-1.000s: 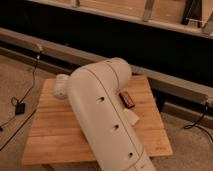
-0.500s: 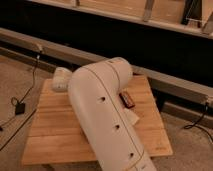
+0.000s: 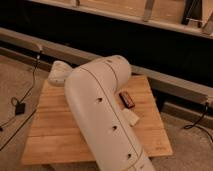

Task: Stand the bottle upright

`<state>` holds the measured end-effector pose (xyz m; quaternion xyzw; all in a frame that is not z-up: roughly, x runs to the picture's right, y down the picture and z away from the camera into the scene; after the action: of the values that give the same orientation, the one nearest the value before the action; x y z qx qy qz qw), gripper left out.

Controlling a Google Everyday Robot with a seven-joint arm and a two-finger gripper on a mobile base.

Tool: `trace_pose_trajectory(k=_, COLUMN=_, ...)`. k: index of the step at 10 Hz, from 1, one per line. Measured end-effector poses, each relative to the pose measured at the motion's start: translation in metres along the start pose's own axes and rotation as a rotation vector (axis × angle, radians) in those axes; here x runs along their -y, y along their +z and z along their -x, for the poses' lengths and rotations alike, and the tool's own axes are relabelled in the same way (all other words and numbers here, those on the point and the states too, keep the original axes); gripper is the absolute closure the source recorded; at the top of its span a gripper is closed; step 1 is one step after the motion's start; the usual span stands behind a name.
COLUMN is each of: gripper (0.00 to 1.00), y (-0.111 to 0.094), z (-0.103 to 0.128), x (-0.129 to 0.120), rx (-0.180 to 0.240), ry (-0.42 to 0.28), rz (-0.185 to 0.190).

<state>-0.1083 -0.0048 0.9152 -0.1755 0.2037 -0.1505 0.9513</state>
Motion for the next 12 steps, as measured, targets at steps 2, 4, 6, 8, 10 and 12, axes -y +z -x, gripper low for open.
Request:
trace_pose_trajectory(k=2, gripper=0.38, y=0.005, z=0.004, x=0.014, rx=0.013, ry=0.184, rz=0.0)
trace_pose_trajectory(k=4, gripper=0.38, y=0.018, z=0.006, x=0.018, rx=0.004, ry=0.347, rz=0.022)
trace_pose_trajectory(k=6, gripper=0.38, y=0.026, z=0.005, x=0.015, rx=-0.024, ry=0.418, rz=0.038)
trace_pose_trajectory(k=8, gripper=0.38, y=0.03, z=0.006, x=0.016, rx=-0.038, ry=0.457, rz=0.045)
trace_pose_trajectory(k=10, gripper=0.38, y=0.032, z=0.007, x=0.016, rx=-0.051, ry=0.49, rz=0.057)
trace_pose_trajectory(k=12, gripper=0.38, y=0.033, z=0.006, x=0.017, rx=-0.064, ry=0.502, rz=0.064)
